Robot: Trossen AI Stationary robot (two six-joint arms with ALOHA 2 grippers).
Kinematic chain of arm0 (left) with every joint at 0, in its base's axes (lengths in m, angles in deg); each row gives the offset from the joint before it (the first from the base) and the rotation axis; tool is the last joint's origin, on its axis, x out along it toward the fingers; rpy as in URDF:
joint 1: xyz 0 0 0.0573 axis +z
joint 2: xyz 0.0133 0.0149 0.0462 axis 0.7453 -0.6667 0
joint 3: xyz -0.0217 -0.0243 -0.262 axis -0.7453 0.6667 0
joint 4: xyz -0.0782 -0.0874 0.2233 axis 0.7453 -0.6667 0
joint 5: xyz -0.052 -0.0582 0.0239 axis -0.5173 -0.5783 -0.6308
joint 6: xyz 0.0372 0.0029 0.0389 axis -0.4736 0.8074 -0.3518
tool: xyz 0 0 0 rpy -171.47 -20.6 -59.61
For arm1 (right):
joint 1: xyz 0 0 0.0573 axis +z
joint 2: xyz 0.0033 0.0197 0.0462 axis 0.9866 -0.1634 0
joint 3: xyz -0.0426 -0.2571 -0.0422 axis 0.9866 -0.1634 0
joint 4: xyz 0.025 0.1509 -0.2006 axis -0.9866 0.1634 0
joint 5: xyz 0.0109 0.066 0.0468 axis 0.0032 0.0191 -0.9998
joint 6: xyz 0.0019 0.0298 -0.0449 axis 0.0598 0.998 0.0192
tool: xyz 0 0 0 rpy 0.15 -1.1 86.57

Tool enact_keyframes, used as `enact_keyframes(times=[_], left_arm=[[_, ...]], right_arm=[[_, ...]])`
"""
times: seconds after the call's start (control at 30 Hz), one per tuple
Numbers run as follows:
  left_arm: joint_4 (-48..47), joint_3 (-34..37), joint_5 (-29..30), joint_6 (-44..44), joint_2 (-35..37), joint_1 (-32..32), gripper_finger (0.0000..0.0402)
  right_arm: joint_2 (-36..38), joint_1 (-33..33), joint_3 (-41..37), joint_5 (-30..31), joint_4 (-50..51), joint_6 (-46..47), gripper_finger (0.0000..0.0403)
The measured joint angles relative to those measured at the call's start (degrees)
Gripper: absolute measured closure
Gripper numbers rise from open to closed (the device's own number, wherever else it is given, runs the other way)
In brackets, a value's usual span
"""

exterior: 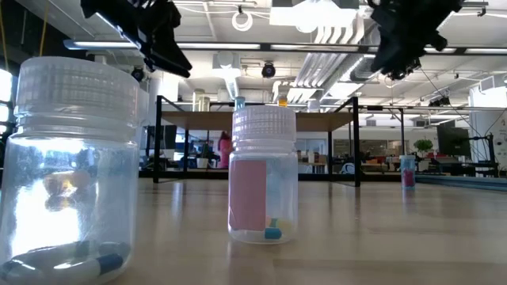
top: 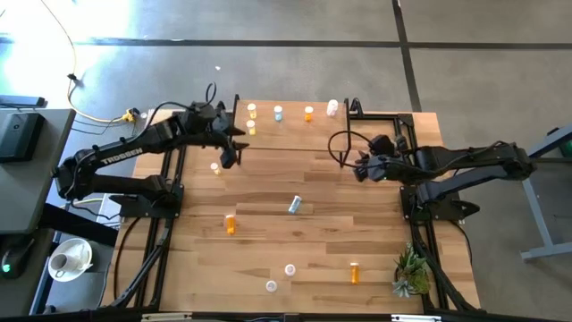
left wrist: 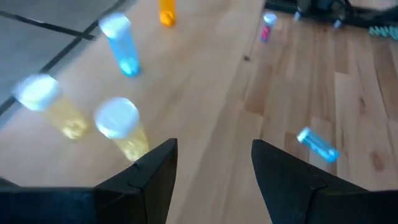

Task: Pick and place medicine bottles onto shelf by color
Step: Put the top blue pill bottle on the shelf aligned with the other blue pill bottle

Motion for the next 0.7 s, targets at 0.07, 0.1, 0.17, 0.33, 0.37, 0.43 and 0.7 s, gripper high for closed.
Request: enact_keyframes(times=[0.07,0.1,0.17,0.33,0.37,0.43,0.7], left_arm=[[0.9,2.2,0.0,0.2,0.9,-0.8,0.0204],[1.8,3.3,0.0,0.7,1.4,-1.2,0.0204],[3.1,5.5,0.0,1.2,2.7,-1.8,0.0204],[5.7,9.9,0.0,3.7,5.4,-2.9,0.0204],[5.7,10.4,0.0,4.0,5.8,-3.0,0.0204],[5.8,11.2,0.1,4.6,6.6,-3.4,0.0204],[6.4,12.8,0.2,5.5,7.2,-5.4,0.0204]], right_arm=[[-0.5,0.0,-0.1,-0.7,3.8,4.3,0.0235],[-0.6,0.0,-0.5,-0.8,4.8,6.2,0.0235],[-0.6,0.0,-2.6,-2.0,5.2,8.7,0.0235],[-0.6,0.0,-9.2,-7.9,4.7,15.2,0.0235],[-0.5,0.0,-10.5,-8.7,4.1,16.5,0.0235],[-0.4,0.0,-12.8,-9.5,2.9,18.4,0.0235],[-0.4,0.0,-16.1,-9.7,-0.4,25.4,0.0235]])
